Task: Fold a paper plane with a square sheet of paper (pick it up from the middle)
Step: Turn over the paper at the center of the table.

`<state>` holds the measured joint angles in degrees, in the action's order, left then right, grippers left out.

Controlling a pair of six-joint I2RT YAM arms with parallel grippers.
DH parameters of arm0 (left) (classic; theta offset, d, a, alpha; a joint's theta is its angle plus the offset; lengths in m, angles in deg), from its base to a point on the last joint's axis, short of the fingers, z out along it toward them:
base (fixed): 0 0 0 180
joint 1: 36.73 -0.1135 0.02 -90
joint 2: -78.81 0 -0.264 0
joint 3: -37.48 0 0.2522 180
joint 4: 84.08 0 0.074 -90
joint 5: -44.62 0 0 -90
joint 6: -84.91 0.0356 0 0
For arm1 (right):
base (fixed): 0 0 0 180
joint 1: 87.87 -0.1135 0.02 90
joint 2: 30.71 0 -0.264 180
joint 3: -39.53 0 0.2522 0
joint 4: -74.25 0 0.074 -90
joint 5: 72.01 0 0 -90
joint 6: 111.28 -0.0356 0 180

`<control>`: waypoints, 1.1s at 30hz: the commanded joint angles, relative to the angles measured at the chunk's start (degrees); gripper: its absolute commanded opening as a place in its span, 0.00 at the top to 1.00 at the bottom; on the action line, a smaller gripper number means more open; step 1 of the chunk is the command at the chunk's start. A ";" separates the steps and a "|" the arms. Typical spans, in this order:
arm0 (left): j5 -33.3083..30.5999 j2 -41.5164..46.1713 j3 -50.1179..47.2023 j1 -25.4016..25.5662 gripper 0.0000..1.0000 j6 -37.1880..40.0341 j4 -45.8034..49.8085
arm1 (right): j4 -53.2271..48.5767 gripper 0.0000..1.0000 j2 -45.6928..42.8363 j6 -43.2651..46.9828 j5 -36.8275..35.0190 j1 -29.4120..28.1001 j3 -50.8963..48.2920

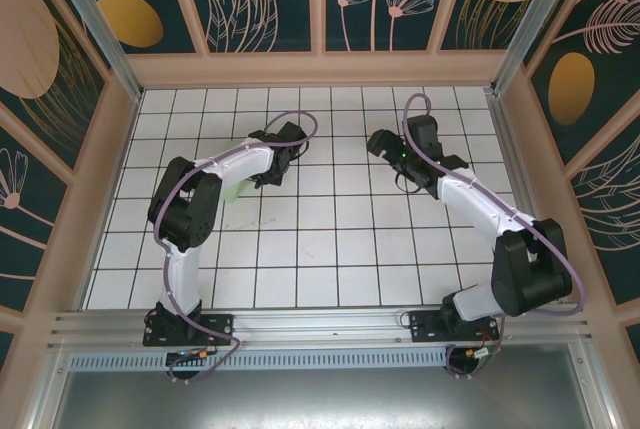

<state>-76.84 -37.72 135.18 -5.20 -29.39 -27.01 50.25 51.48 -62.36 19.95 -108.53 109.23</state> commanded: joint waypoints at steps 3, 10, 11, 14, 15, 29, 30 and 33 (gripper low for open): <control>9.55 -0.36 -1.82 0.41 0.85 -0.58 -3.65 | 0.39 0.08 1.91 -1.28 1.05 -0.30 -0.35; 15.21 -1.15 -1.47 0.42 0.74 -0.89 -5.08 | -1.67 0.08 5.36 1.38 1.73 -0.18 2.67; 16.61 -1.18 -1.21 0.46 0.72 -0.86 -5.30 | -1.80 0.08 5.91 1.80 1.95 -0.22 3.25; 20.03 -0.37 -0.71 0.44 0.66 -0.43 -6.57 | -1.24 0.09 7.28 2.74 3.02 -0.18 4.45; 21.46 0.18 -0.50 0.46 0.64 -0.28 -7.15 | -1.10 0.09 7.61 3.01 3.05 -0.18 4.83; 47.52 14.59 -3.73 -2.66 0.18 -2.77 -24.14 | -0.06 0.12 12.32 2.16 5.68 -2.31 8.57; 48.14 15.88 -4.92 -3.84 0.15 -3.82 -25.59 | -0.04 0.12 12.98 2.03 5.61 -2.97 9.02; 49.45 20.16 -10.48 -8.34 0.09 -7.06 -29.94 | 0.13 0.12 15.59 1.64 6.25 -5.33 11.05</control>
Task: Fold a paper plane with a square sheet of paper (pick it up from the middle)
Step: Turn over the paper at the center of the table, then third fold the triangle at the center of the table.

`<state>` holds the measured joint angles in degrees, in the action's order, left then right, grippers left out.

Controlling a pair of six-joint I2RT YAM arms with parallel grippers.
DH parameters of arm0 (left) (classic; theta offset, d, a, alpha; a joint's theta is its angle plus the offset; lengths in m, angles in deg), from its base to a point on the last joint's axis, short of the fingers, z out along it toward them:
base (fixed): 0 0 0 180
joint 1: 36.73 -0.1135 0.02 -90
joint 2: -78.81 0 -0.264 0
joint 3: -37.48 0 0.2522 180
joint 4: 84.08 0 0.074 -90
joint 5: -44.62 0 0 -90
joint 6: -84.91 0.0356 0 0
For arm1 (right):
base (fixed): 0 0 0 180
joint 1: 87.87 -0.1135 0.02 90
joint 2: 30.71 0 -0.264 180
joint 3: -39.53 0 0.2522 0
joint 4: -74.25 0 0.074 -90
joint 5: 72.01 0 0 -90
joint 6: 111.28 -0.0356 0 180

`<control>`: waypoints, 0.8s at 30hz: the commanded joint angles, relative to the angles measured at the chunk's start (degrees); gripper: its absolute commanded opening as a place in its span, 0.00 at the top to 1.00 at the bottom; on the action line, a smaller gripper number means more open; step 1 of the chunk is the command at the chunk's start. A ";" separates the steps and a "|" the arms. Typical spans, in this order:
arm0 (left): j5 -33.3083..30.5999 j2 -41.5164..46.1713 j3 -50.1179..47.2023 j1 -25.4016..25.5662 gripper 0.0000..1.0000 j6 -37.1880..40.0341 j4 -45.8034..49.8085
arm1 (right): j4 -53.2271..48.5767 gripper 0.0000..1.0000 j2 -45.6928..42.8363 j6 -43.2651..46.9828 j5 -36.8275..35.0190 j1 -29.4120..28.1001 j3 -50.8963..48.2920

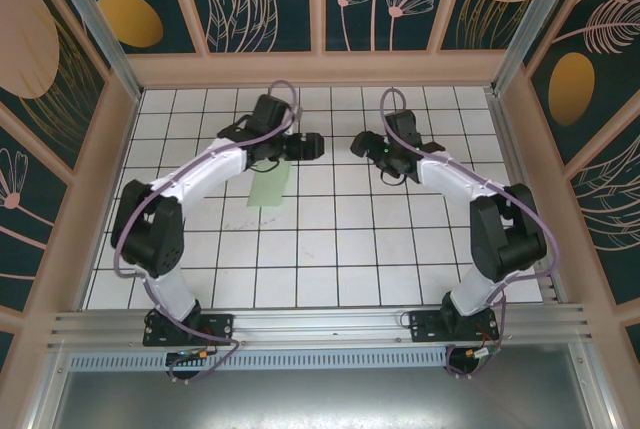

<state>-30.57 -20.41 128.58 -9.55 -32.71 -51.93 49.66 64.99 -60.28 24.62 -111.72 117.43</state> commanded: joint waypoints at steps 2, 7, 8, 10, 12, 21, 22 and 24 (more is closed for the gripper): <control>3.60 3.98 -6.83 -6.58 0.04 -4.63 -5.82 | 1.09 0.13 4.16 -0.71 2.12 -3.82 4.45; 3.12 2.24 -10.58 -9.22 0.03 -5.50 -5.13 | 3.83 0.13 8.67 -2.36 4.45 -6.90 7.10; 2.38 1.41 -11.00 -9.54 0.03 -6.01 -4.88 | 4.45 0.13 9.39 -2.79 4.73 -7.17 7.52; 0.38 -1.52 -11.41 -9.80 0.05 -6.61 -4.14 | 5.75 0.13 10.48 -3.86 5.65 -7.96 7.75; -0.41 -3.48 -11.86 -9.86 0.07 -6.96 -4.07 | 7.07 0.13 11.20 -4.86 6.73 -8.66 7.67; 1.42 -7.63 -16.22 -9.80 0.13 -10.20 -7.12 | 8.62 0.13 12.49 -6.26 8.59 -10.22 6.82; 2.52 -7.80 -17.21 -9.83 0.13 -11.03 -7.91 | 8.74 0.13 12.45 -6.29 8.62 -10.32 6.54; 4.82 -7.70 -19.31 -9.67 0.15 -13.15 -9.77 | 8.75 0.13 12.31 -6.41 8.57 -10.36 6.07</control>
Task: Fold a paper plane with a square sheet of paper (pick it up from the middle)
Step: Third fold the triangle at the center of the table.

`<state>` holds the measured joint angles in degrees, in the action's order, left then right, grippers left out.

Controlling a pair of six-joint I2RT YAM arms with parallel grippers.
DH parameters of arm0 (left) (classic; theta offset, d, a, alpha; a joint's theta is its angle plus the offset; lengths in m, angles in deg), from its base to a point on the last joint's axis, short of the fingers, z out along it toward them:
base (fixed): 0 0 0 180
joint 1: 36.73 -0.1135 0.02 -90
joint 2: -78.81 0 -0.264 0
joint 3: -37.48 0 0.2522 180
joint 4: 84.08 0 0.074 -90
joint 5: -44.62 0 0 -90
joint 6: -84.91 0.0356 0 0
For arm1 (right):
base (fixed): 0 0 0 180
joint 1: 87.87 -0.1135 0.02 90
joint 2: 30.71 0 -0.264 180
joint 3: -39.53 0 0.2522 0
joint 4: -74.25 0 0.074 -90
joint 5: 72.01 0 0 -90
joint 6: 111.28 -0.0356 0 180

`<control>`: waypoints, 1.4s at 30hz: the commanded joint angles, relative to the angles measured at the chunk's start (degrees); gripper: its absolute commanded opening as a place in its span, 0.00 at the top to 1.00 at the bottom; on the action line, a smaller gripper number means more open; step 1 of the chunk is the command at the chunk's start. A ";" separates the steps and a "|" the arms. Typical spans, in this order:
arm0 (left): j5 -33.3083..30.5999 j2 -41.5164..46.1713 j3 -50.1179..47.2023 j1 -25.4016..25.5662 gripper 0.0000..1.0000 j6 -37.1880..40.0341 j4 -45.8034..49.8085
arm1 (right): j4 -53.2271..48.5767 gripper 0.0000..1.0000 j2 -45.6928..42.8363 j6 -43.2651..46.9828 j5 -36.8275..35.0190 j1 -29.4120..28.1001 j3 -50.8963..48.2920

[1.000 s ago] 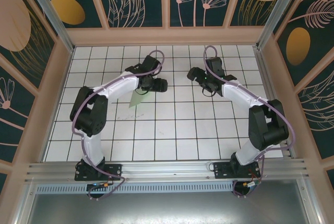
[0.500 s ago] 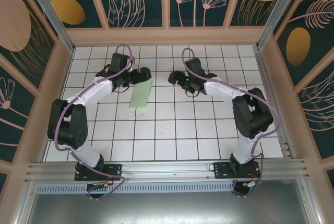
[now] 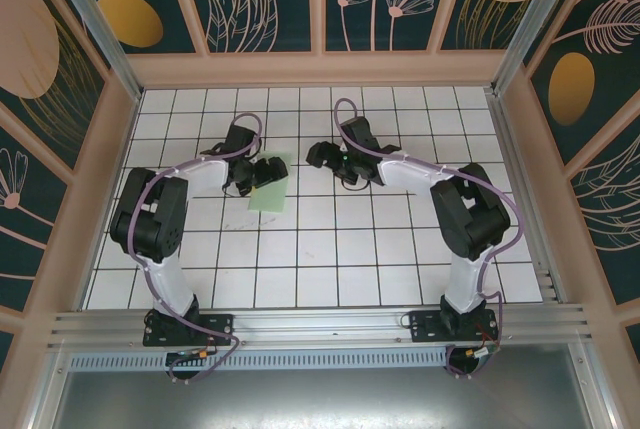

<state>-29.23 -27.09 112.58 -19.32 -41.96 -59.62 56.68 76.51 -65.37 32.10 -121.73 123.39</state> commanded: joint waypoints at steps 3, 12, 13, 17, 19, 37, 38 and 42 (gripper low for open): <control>6.54 -0.14 -6.95 0.51 0.15 -8.41 -5.02 | 1.71 0.13 0.05 -1.20 0.50 -0.35 -0.95; 14.16 3.41 -14.36 6.49 0.15 -29.14 -19.45 | 1.99 0.14 -3.74 -2.19 -2.23 -0.24 -5.90; 14.56 3.72 -15.05 6.95 0.15 -31.43 -21.47 | 2.07 0.14 -4.34 -2.51 -2.65 -0.16 -6.56; 14.95 6.02 -14.81 7.07 0.16 -32.99 -23.88 | 2.63 0.16 -6.36 -3.31 -3.13 -0.10 -8.47; 14.17 7.12 -12.57 7.02 0.15 -30.74 -21.33 | 2.72 0.20 -6.61 -3.24 -2.50 -0.22 -8.43; 13.34 4.80 -5.98 2.77 0.40 -16.13 -10.55 | 2.62 0.42 -3.42 1.25 9.01 -1.09 -8.61; 13.51 4.07 -5.96 2.81 0.42 -15.64 -10.22 | 2.42 0.43 -3.05 1.69 9.62 -1.11 -8.45; 13.61 2.26 -4.11 2.85 0.45 -14.18 -9.35 | 1.18 0.46 -1.58 2.87 11.42 -1.20 -7.77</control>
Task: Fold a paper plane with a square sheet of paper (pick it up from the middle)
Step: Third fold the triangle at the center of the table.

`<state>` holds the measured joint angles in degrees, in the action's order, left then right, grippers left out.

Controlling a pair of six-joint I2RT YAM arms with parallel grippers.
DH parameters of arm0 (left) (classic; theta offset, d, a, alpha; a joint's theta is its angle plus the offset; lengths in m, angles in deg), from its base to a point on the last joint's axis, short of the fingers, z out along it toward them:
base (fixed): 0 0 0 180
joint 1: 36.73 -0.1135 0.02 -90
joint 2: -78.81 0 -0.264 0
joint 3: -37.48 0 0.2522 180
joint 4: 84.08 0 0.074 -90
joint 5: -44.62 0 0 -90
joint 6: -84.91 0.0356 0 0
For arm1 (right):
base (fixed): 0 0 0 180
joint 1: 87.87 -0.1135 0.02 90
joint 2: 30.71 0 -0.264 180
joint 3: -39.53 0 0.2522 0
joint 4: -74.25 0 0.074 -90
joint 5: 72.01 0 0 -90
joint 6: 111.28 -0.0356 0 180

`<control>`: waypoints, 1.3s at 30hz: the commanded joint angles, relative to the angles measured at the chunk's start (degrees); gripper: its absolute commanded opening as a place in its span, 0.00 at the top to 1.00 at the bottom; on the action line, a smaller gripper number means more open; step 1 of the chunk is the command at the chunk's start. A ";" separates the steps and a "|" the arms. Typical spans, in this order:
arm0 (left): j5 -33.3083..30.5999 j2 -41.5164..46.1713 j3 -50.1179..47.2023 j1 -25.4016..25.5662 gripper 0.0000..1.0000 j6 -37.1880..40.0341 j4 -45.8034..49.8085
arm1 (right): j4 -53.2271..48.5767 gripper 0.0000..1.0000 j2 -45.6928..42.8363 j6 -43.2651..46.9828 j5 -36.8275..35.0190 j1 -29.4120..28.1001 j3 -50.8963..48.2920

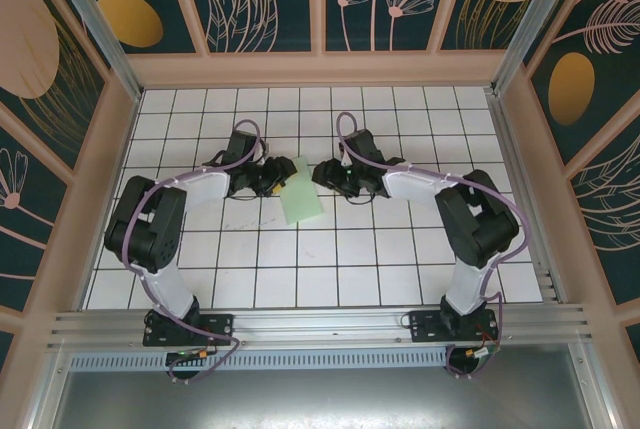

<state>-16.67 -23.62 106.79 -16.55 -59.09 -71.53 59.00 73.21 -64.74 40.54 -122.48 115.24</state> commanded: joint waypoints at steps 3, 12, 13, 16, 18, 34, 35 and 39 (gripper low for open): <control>0.65 -2.23 1.58 0.03 0.45 3.70 3.29 | -2.47 0.47 2.82 3.03 3.55 -0.76 0.92; -0.92 -3.78 0.53 0.03 0.46 4.95 4.81 | -4.98 0.51 4.22 4.87 5.99 -2.02 0.55; -0.95 -3.99 0.51 0.03 0.46 4.99 4.82 | -4.94 0.51 4.20 4.94 6.27 -2.07 0.32; -1.02 -4.32 0.52 -0.03 0.46 5.04 4.82 | -4.82 0.53 4.03 5.00 7.08 -2.34 -0.46; -1.19 -4.44 0.52 0.03 0.46 5.03 4.90 | -4.60 0.54 3.83 4.98 7.59 -2.54 -0.81; -1.38 -4.36 0.52 0.03 0.47 5.31 4.92 | -5.10 0.53 3.53 4.20 6.71 -3.39 -2.13; -1.45 -4.36 0.52 0.03 0.47 5.31 4.90 | -5.07 0.54 3.73 4.26 7.12 -3.51 -1.93; -1.39 -4.35 0.52 0.05 0.47 5.18 4.90 | -3.72 0.58 3.51 3.83 8.56 -3.71 -2.43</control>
<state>-17.32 -27.23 107.08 -16.55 -54.98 -68.32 55.10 76.72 -60.78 47.88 -125.69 112.68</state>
